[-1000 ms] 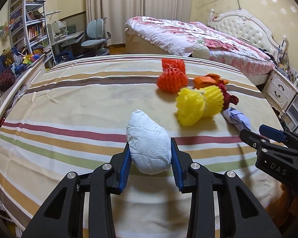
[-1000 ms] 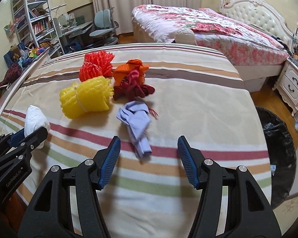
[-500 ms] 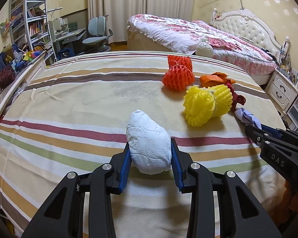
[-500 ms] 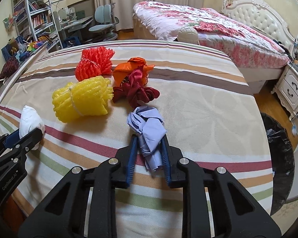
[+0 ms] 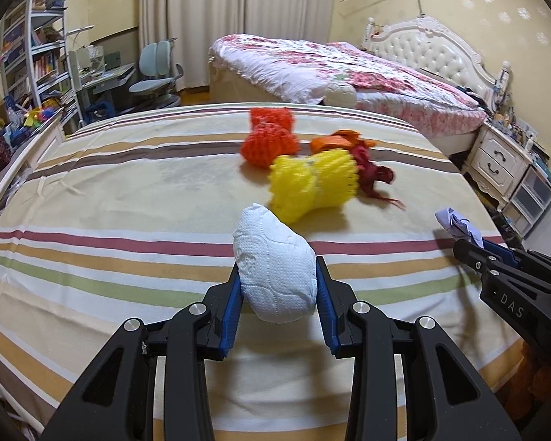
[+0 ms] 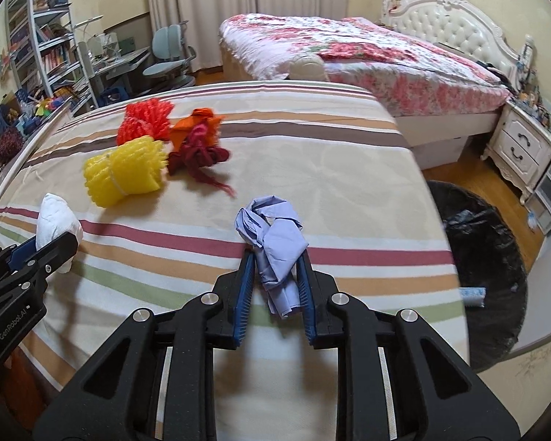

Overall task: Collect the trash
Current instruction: 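Carry the tissue ball and lavender cloth over the black bin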

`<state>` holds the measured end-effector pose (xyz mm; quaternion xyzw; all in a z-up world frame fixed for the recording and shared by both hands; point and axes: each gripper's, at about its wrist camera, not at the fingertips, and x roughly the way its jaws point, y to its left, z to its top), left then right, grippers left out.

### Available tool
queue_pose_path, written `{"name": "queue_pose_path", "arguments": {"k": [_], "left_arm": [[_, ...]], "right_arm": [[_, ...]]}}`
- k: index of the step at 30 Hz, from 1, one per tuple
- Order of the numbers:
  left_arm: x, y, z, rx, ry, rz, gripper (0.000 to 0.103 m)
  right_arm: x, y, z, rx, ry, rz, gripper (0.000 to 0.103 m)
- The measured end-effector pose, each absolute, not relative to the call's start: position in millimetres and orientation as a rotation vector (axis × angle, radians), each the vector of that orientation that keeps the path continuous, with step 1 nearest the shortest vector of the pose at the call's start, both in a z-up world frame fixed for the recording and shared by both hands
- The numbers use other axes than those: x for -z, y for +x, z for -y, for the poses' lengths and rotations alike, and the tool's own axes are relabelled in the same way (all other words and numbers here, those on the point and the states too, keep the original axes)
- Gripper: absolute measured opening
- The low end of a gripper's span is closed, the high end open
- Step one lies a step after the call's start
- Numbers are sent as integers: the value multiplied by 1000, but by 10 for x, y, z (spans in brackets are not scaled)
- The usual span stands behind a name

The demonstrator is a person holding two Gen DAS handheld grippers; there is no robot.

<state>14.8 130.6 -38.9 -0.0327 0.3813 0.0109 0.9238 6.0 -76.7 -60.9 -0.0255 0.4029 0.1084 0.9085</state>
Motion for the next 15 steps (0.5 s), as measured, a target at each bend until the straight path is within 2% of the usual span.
{"name": "queue_pose_path", "arguments": {"k": [15], "left_arm": [[328,335,-382,149,-3,-765,37]], "right_arm": [[551,-17,1857,5,41,-777,23]]}}
